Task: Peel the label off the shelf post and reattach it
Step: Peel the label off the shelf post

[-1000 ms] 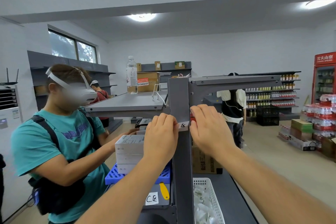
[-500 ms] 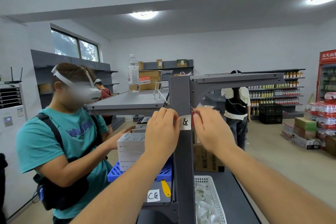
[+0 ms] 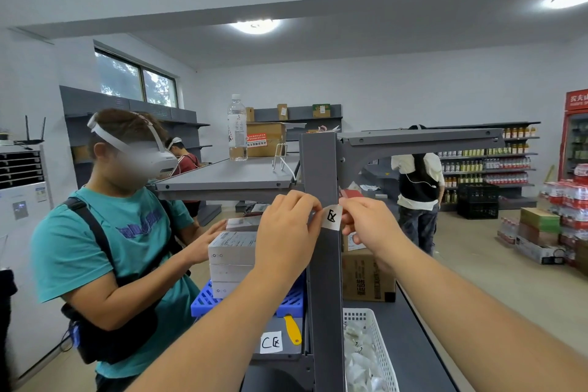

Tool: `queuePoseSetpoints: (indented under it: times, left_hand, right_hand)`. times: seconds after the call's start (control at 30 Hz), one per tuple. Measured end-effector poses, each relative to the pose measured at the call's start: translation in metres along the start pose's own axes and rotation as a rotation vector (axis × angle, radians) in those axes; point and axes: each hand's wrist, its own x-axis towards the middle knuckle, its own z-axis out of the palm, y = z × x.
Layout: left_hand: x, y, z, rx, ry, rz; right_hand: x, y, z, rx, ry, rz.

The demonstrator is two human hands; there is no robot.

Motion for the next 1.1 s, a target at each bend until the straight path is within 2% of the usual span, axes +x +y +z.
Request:
queuePoseSetpoints:
  times: [0.37, 0.6, 0.77, 0.9, 1.03, 1.1]
  left_hand:
    - [-0.003, 0.005, -0.001, 0.01, -0.009, 0.04]
    - [-0.003, 0.009, -0.005, 0.023, -0.041, 0.074]
    - [0.0, 0.014, -0.007, -0.108, -0.098, -0.074]
    - [-0.001, 0.018, -0.008, -0.2, -0.117, -0.171]
    - [-0.004, 0.022, -0.008, -0.291, -0.125, -0.195]
    - [-0.004, 0.023, -0.008, -0.292, -0.14, -0.173]
  right_hand:
    - [-0.003, -0.002, -0.001, 0.188, -0.138, 0.063]
    - [-0.003, -0.006, -0.004, 0.227, -0.122, 0.045]
    - [-0.006, -0.005, -0.004, 0.281, -0.146, 0.07]
    - [-0.007, -0.007, -0.003, 0.227, -0.111, 0.036]
    - [-0.006, -0.009, -0.002, 0.157, -0.051, 0.032]
    - [-0.006, -0.008, -0.003, 0.198, -0.078, 0.08]
